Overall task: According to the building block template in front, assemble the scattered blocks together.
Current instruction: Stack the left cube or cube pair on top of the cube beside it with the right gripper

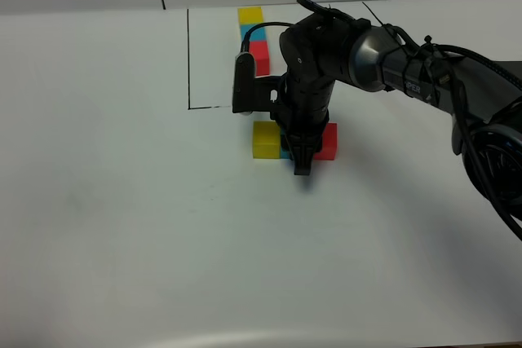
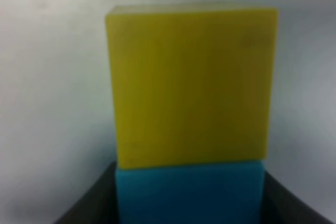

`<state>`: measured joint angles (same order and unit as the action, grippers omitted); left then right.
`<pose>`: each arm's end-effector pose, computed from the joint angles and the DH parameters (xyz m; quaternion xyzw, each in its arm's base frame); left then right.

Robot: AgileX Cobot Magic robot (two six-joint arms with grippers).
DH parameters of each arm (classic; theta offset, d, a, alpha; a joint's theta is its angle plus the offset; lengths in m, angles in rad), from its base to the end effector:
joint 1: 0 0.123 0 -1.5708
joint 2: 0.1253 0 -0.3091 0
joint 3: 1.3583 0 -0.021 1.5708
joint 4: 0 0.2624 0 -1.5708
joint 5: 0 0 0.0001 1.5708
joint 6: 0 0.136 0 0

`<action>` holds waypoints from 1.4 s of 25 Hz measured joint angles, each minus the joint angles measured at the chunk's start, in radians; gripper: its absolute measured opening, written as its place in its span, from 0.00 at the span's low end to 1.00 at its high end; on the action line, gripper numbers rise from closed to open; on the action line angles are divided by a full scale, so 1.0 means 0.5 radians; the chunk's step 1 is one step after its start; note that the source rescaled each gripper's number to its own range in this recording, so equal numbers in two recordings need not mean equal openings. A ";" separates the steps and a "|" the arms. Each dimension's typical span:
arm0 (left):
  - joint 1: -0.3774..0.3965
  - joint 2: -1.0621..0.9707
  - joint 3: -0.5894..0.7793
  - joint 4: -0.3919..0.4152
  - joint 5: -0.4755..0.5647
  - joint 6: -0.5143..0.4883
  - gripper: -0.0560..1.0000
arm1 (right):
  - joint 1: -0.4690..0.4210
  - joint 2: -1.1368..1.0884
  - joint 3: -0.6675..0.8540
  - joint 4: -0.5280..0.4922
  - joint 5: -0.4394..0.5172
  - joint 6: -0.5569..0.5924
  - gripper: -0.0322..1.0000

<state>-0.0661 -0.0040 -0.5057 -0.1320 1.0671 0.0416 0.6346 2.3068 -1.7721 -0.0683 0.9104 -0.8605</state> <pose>0.0179 -0.0169 0.2644 0.0488 0.8491 -0.0723 0.5210 0.4142 0.2958 0.0970 -0.6888 0.7166 -0.0408 0.1022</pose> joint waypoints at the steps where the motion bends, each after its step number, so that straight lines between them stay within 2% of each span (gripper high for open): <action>1: 0.000 0.000 0.000 0.000 0.000 0.000 0.35 | 0.000 -0.009 0.000 0.002 -0.002 0.031 0.05; 4: 0.000 0.000 0.000 0.000 0.000 0.000 0.35 | 0.000 -0.093 0.000 0.005 -0.002 0.227 0.05; 8: 0.000 0.000 0.000 0.000 0.000 0.000 0.35 | 0.000 -0.197 0.000 0.050 0.044 0.790 0.05; 14: 0.000 0.000 0.000 0.000 0.000 0.000 0.35 | 0.002 -0.201 0.000 0.151 0.214 2.125 0.05; 16: 0.000 0.000 0.000 0.000 0.000 0.000 0.35 | 0.009 -0.196 0.000 0.137 0.237 2.362 0.05; 24: 0.000 0.000 0.000 0.000 0.000 0.000 0.35 | 0.035 -0.105 0.000 0.137 0.258 2.769 0.05; 35: 0.000 0.000 0.000 0.000 0.000 0.000 0.35 | 0.037 -0.072 0.000 0.048 0.258 2.827 0.05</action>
<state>-0.0661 -0.0040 -0.5057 -0.1320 1.0671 0.0416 0.6532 2.2706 -1.7721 -0.0442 1.0395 0.5531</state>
